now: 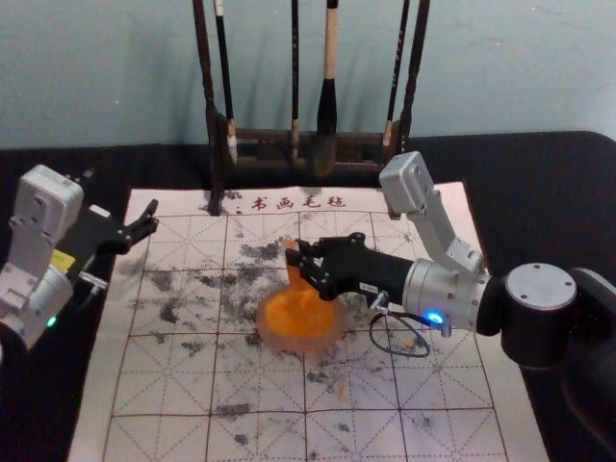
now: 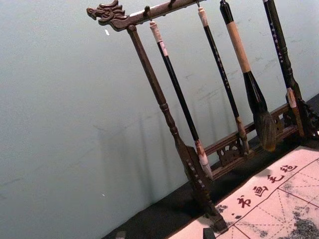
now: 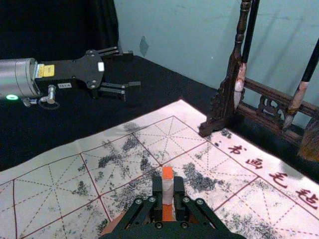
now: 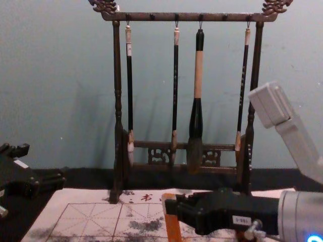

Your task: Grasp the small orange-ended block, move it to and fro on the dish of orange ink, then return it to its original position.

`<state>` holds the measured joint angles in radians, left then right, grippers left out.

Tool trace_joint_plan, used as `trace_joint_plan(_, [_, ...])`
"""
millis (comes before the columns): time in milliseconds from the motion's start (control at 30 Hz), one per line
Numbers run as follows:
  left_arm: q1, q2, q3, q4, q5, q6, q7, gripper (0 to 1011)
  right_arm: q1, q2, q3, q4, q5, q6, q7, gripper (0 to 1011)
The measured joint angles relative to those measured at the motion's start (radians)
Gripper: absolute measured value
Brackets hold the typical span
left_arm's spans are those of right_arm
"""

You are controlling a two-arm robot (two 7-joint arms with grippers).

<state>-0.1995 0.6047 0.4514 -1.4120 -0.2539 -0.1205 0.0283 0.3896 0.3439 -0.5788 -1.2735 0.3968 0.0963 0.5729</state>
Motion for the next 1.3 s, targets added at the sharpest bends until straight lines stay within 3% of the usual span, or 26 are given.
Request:
trace_joint_plan(567, [0.000,0.000,0.000,0.000,0.000,0.000,0.000,1001,-0.027,0.026,0.016,-0.100,0.027,0.003,-0.006,105])
trace_joint_plan(933, [0.000,0.000,0.000,0.000,0.000,0.000,0.000,1001,-0.071,0.075,0.061,-0.221,0.080,-0.025,-0.014,105])
trace_joint_plan(1300, [0.000,0.000,0.000,0.000,0.000,0.000,0.000,1001,-0.124,0.126,0.134,-0.321,0.137,-0.062,-0.054,105])
